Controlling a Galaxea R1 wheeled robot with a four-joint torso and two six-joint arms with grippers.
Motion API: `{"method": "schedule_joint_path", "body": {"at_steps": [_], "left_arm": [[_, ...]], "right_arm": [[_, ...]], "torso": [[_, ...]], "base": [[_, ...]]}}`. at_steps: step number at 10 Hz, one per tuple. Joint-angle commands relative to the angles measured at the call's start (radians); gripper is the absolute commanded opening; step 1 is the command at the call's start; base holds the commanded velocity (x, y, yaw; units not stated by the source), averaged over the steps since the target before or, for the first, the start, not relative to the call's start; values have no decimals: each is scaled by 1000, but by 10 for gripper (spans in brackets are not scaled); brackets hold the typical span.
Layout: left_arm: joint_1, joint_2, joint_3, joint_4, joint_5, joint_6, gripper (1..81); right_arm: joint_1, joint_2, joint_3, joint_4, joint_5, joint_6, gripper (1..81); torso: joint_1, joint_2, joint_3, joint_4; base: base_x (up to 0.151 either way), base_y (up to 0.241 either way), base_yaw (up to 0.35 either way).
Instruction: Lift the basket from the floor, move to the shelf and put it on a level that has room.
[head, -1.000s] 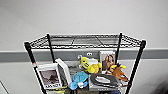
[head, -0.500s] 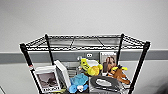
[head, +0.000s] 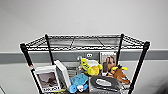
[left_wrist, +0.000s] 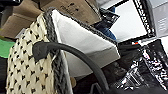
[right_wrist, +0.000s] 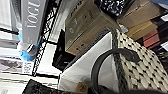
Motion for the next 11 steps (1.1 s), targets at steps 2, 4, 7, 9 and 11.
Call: {"method": "schedule_joint_path", "body": {"at_steps": [2, 4, 7, 9, 11], "left_arm": [[-116, -81, 202, 24, -33, -8, 10], [-123, -124, 277, 41, -88, -8, 10], [-166, -176, 367, 44, -88, -9, 10], [-211, -223, 435, 44, -90, -12, 10], [-251, -261, 492, 42, -88, -17, 10]], "right_arm": [[120, -57, 181, -100, 34, 10, 10], [144, -91, 238, -100, 34, 10, 10], [186, -134, 327, -100, 34, 10, 10], [222, -157, 374, -98, 29, 12, 10], [266, -192, 433, -95, 29, 20, 10]], "torso": [[0, 0, 0, 0], [0, 0, 0, 0], [0, 0, 0, 0], [0, 0, 0, 0], [0, 0, 0, 0]], "base": [[0, 0, 0], [0, 0, 0], [0, 0, 0], [0, 0, 0], [0, 0, 0]]}}
